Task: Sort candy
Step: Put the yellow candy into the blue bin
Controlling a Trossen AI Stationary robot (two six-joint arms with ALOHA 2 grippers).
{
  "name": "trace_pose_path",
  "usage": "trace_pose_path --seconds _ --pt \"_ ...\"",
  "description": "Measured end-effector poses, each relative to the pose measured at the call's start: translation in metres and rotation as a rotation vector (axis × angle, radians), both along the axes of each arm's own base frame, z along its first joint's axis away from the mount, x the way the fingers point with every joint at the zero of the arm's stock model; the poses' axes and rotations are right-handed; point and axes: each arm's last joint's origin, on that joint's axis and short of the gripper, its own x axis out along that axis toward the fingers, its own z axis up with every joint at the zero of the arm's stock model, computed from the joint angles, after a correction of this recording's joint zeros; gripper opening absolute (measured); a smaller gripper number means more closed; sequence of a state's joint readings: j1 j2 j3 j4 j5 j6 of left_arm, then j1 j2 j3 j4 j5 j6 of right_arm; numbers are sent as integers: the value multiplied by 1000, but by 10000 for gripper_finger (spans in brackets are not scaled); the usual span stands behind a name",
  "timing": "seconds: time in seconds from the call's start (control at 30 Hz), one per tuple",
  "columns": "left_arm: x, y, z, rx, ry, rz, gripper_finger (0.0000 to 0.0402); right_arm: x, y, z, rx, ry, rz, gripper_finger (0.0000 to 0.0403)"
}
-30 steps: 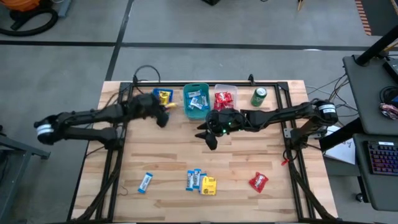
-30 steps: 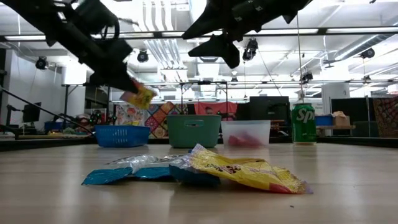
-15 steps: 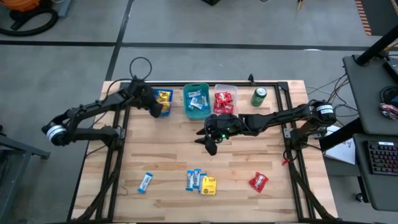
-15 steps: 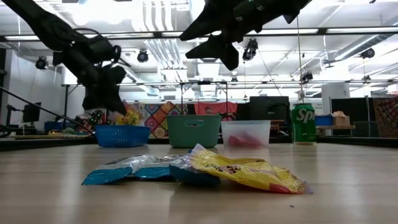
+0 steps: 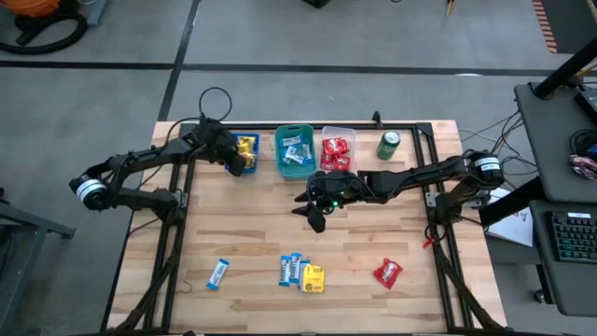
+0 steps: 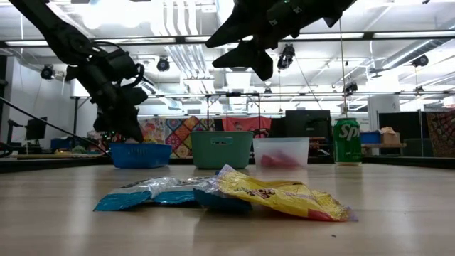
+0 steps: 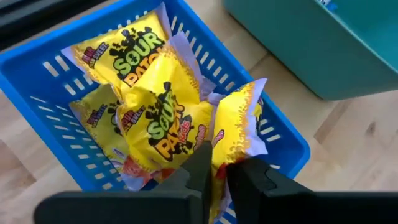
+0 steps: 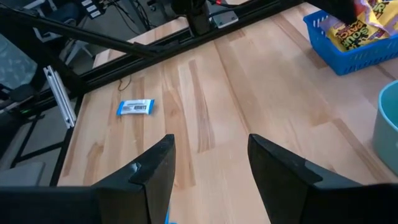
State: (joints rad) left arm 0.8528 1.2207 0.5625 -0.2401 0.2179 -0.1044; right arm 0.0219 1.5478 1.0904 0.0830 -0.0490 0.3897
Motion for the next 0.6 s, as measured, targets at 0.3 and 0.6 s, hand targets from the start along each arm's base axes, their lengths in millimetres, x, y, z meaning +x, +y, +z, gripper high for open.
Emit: trace_pose_path --seconds 0.3,0.6 --pt "-1 -1 1 8 9 -12 64 0 0 0 0 0 0 192" --pt "-2 -2 2 8 6 -9 90 0 0 0 0 0 1 192"
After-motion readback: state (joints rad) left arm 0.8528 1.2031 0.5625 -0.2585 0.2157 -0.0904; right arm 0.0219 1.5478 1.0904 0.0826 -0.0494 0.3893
